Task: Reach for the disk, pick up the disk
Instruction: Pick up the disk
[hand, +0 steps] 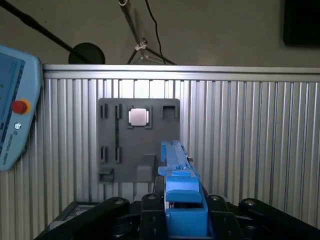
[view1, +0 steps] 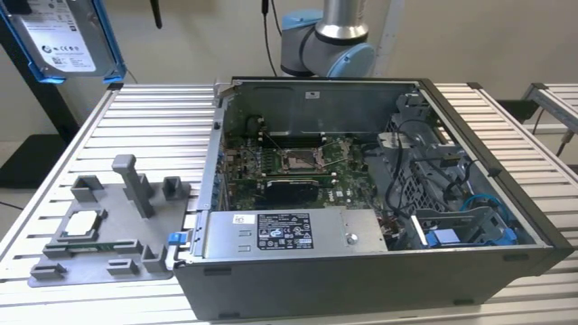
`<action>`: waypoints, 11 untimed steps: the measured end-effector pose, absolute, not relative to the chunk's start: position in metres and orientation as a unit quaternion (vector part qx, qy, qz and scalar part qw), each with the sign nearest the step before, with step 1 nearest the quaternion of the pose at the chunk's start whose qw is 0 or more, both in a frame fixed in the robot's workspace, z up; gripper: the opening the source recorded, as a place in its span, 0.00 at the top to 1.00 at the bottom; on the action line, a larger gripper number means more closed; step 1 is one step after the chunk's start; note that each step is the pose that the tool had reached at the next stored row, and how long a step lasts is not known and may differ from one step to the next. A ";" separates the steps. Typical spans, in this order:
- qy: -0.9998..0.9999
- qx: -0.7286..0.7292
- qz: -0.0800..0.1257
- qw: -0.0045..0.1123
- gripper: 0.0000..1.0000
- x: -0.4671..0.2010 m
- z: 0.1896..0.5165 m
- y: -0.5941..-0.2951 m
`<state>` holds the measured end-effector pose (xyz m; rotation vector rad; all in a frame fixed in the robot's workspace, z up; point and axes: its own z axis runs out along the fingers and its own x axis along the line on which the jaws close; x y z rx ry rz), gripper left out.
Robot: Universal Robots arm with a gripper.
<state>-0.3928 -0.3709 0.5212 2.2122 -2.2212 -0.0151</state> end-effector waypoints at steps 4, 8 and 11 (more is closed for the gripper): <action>-0.709 0.706 -0.005 0.003 1.00 -0.383 0.521 -0.371; -0.709 0.706 -0.005 0.004 1.00 -0.373 0.521 -0.371; -0.709 0.706 -0.005 0.004 1.00 -0.366 0.521 -0.371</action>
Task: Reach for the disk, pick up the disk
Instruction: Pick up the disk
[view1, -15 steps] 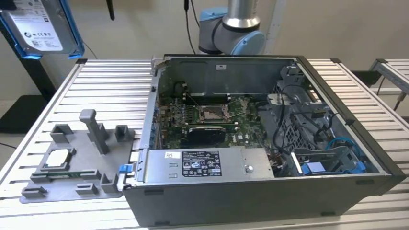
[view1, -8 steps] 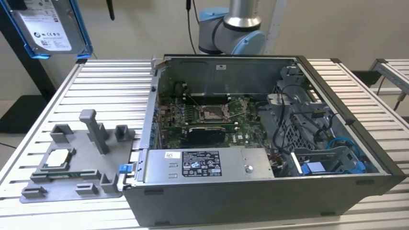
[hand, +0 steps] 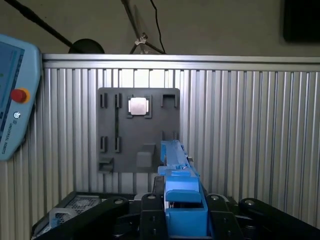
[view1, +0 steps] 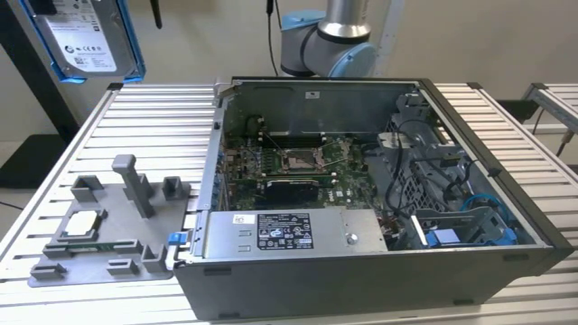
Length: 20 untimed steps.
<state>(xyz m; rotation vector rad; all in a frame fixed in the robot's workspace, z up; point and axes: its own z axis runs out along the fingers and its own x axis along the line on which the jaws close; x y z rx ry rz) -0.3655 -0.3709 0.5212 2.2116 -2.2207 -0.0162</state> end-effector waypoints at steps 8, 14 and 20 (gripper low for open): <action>-0.709 0.706 -0.006 0.004 1.00 -0.344 0.521 -0.371; -0.709 0.706 -0.006 0.004 1.00 -0.327 0.521 -0.371; -0.709 0.706 -0.006 0.005 1.00 -0.310 0.521 -0.371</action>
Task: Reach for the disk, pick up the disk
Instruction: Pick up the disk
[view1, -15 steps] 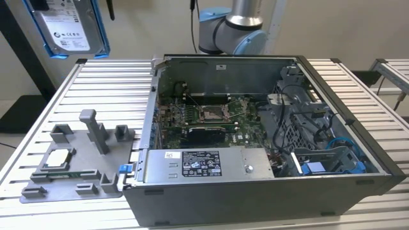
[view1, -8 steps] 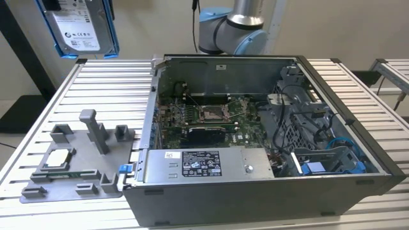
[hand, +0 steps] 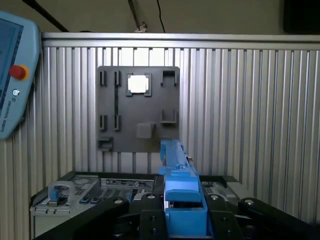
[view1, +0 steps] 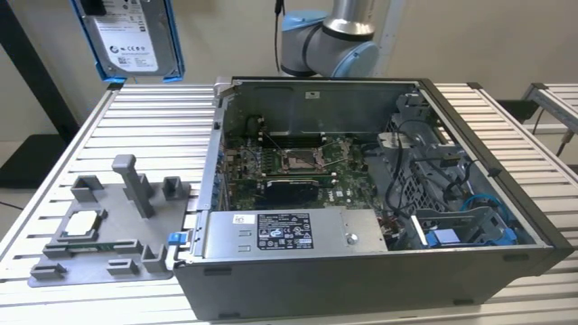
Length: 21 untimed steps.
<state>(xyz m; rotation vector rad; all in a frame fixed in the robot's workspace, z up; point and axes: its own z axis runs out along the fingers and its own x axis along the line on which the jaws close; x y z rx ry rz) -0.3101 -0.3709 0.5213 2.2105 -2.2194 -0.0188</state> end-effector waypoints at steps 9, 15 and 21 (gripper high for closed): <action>-0.708 0.706 -0.006 0.005 1.00 -0.284 0.521 -0.371; -0.708 0.706 -0.006 0.005 1.00 -0.266 0.521 -0.371; -0.708 0.706 -0.007 0.005 1.00 -0.249 0.521 -0.371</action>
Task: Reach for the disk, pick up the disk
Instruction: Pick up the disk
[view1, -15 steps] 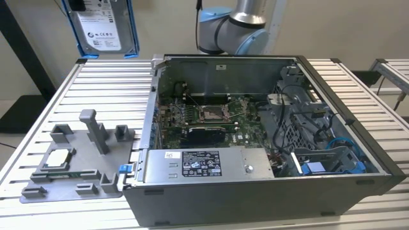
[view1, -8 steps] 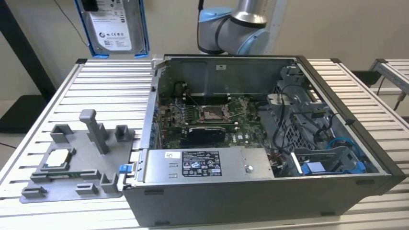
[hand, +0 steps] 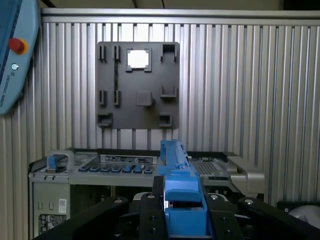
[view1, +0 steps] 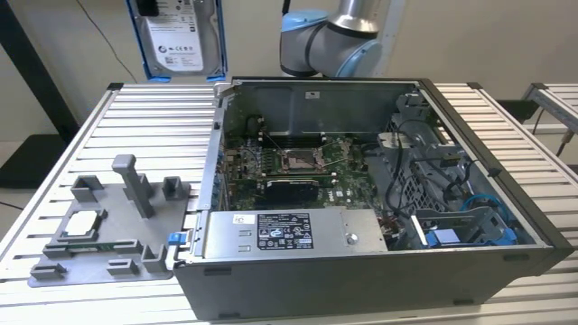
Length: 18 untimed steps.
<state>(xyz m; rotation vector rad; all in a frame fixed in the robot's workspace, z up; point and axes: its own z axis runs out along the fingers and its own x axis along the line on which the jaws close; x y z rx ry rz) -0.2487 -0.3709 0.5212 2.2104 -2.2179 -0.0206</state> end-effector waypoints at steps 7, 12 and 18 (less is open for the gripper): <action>-0.708 0.706 -0.007 0.005 1.00 -0.229 0.521 -0.371; -0.708 0.706 -0.007 0.005 1.00 -0.214 0.521 -0.371; -0.708 0.706 -0.007 0.006 1.00 -0.195 0.521 -0.371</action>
